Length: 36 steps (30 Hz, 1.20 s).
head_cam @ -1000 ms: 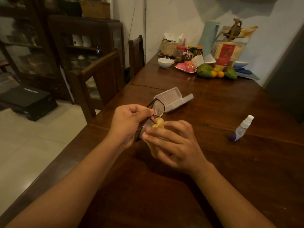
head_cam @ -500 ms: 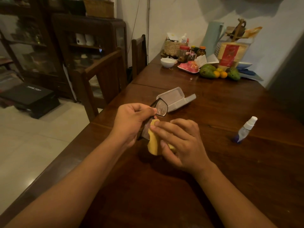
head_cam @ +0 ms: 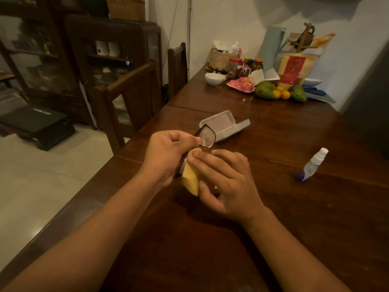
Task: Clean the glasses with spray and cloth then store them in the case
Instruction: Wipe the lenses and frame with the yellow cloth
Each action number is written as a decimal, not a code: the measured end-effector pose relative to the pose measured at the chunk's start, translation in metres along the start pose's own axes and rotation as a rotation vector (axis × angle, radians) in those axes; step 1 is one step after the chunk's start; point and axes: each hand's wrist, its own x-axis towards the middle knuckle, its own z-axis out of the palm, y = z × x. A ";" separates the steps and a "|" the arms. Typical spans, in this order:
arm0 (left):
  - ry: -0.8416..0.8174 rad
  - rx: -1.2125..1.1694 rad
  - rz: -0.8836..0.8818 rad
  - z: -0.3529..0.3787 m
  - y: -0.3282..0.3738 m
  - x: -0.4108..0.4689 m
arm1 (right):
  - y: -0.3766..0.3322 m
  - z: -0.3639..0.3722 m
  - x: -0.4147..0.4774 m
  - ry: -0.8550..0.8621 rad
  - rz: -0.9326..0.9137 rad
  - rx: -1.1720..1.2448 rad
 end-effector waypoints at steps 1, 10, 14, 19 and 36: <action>0.002 0.005 0.003 0.000 0.000 0.000 | -0.003 0.000 0.001 -0.013 -0.021 0.018; -0.007 0.089 0.009 -0.002 -0.001 0.001 | 0.013 -0.006 -0.005 0.047 -0.083 -0.046; -0.024 0.101 0.024 0.000 0.001 -0.001 | -0.001 -0.001 -0.001 0.031 -0.135 -0.014; -0.023 0.112 0.035 -0.001 0.001 -0.002 | 0.010 -0.003 -0.004 0.040 -0.252 -0.054; -0.007 0.079 0.006 0.000 0.002 -0.002 | 0.017 -0.005 -0.007 0.118 -0.130 -0.077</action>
